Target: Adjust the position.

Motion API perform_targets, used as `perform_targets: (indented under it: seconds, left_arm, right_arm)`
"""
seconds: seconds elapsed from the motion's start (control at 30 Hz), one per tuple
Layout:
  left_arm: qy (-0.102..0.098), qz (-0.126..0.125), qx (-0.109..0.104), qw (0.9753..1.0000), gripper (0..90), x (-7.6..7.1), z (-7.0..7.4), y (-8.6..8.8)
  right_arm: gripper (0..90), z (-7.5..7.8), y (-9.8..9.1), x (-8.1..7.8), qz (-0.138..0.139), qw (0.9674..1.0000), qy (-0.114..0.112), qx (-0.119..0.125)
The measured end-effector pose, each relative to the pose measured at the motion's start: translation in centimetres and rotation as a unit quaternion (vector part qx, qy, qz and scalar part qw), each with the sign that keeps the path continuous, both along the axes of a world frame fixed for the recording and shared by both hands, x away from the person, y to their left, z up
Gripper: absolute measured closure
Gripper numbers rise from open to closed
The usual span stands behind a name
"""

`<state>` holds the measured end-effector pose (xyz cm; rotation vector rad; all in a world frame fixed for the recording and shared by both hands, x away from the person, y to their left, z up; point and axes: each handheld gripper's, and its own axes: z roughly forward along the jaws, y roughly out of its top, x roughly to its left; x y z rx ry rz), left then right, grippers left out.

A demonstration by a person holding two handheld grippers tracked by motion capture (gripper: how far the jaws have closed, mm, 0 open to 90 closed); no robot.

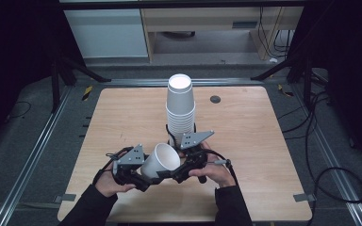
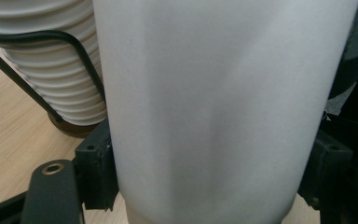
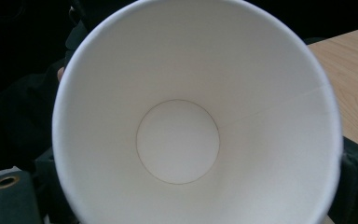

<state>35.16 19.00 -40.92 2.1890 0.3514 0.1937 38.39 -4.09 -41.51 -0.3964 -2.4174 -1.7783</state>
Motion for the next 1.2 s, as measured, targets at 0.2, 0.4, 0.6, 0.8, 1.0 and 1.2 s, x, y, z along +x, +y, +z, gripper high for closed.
perform_targets:
  seconds: [0.2,0.4,0.6,0.8,1.0,1.2]
  left_arm:
    - [0.004,0.002,-0.001,1.0,17.5,0.0,0.1,0.0]
    - [0.012,0.0,0.0,0.9999,14.4,0.2,0.1,0.2]
    - [0.016,-0.001,0.005,0.9999,12.6,0.2,0.1,0.3]
    - [0.019,-0.004,0.013,0.9997,12.1,0.2,-0.1,0.1]
    - [0.025,-0.009,0.023,0.9994,12.7,0.3,-0.3,0.0]
    - [0.028,-0.009,0.028,0.9992,16.0,0.3,-0.4,-0.1]
  right_arm:
    - [9.6,0.2,-0.1,0.0,-0.001,1.0,-0.003,0.001]
    - [9.8,0.8,-0.2,0.2,-0.001,0.9998,-0.014,-0.014]
    - [9.8,1.6,0.5,0.5,0.006,0.9977,-0.032,-0.06]
    - [9.8,1.8,1.5,0.4,0.027,0.9953,-0.041,-0.083]
    - [9.7,1.9,2.0,0.3,0.036,0.9931,-0.05,-0.1]
    - [9.7,1.8,2.1,0.2,0.04,0.9921,-0.052,-0.107]
